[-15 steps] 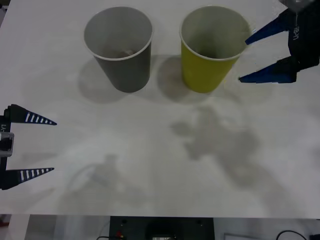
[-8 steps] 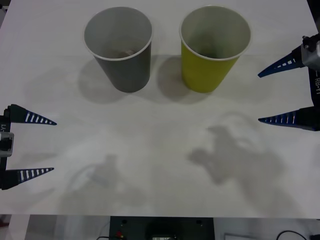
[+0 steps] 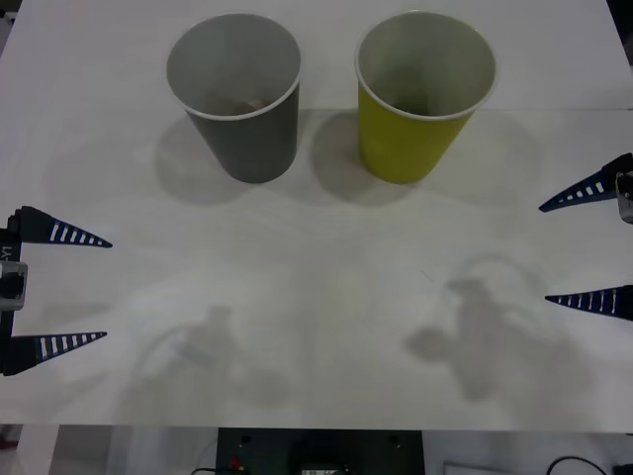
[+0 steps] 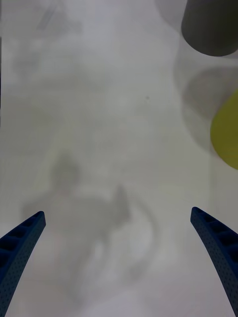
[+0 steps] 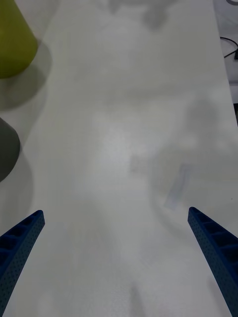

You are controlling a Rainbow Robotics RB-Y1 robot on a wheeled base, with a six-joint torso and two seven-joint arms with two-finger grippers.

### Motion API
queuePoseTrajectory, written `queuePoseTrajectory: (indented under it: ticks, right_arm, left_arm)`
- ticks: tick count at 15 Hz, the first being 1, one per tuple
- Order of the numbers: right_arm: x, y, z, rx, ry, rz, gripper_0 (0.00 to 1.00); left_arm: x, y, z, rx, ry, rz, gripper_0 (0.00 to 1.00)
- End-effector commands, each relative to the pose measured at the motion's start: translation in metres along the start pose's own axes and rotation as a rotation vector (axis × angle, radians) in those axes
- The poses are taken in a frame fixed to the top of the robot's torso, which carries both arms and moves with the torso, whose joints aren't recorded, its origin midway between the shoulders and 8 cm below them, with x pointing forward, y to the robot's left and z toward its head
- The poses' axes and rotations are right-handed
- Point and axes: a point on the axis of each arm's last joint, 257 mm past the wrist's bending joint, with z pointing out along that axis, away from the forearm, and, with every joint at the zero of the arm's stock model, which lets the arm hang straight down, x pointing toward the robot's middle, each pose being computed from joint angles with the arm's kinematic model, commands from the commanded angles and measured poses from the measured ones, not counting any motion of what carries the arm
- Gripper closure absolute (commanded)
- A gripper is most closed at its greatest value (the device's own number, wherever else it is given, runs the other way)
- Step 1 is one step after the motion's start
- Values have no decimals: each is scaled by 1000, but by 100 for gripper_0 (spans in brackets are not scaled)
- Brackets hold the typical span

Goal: Put the can into the green bin and the plastic bottle into the gray bin

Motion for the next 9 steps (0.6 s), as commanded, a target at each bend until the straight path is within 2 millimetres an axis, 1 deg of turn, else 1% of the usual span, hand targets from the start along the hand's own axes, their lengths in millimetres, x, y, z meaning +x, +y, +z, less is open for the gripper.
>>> queuePoseTrajectory:
  ticks: [1, 3, 9]
  right_arm:
    - [9, 8, 9, 1, -1, 7, 0]
    - [12, 8, 13, 8, 1, 2, 0]
    - [13, 7, 14, 16, 4, -12, 0]
  left_arm:
    - [0, 0, 0, 0, 0, 0, 0]
    - [0, 0, 0, 0, 0, 0, 0]
    - [0, 0, 0, 0, 0, 0, 0]
